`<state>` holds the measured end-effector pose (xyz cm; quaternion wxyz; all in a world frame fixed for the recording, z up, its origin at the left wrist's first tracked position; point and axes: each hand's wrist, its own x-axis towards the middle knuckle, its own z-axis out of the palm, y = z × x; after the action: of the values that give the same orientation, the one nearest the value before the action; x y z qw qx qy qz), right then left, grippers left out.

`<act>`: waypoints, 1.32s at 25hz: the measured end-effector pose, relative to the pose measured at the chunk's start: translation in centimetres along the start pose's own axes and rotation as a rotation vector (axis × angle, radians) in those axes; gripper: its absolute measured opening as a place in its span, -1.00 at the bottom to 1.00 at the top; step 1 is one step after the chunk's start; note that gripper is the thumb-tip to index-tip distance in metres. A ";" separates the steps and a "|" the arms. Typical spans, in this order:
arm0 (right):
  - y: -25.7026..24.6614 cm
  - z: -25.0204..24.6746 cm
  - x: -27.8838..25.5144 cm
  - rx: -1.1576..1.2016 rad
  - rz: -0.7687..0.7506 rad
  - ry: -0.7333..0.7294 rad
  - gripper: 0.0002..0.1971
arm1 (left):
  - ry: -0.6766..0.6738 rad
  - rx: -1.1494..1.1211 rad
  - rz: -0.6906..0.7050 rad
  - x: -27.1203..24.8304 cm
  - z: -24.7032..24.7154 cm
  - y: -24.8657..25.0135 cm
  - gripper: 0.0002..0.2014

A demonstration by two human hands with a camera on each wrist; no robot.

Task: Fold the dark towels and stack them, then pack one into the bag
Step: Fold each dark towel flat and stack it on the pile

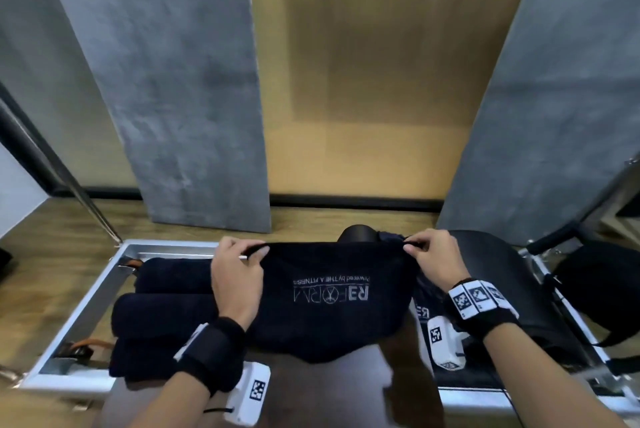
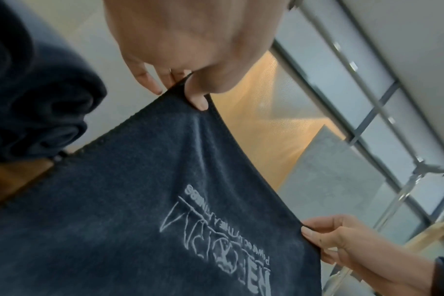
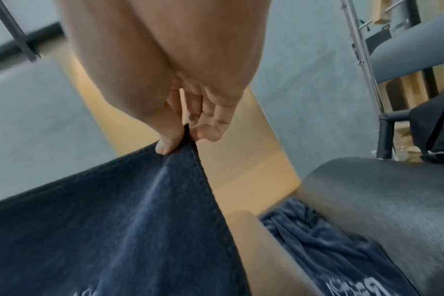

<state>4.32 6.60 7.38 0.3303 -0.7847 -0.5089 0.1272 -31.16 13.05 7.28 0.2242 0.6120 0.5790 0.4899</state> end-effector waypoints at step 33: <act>-12.5 -13.0 -16.5 0.597 -0.146 0.261 -0.90 | -0.161 -0.815 -0.039 -2.9 -16.5 6.3 -0.94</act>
<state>-5.10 -9.74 22.93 0.6161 -0.6247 -0.4574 0.1450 -41.82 4.03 18.52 0.5019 0.4983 0.3299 0.6253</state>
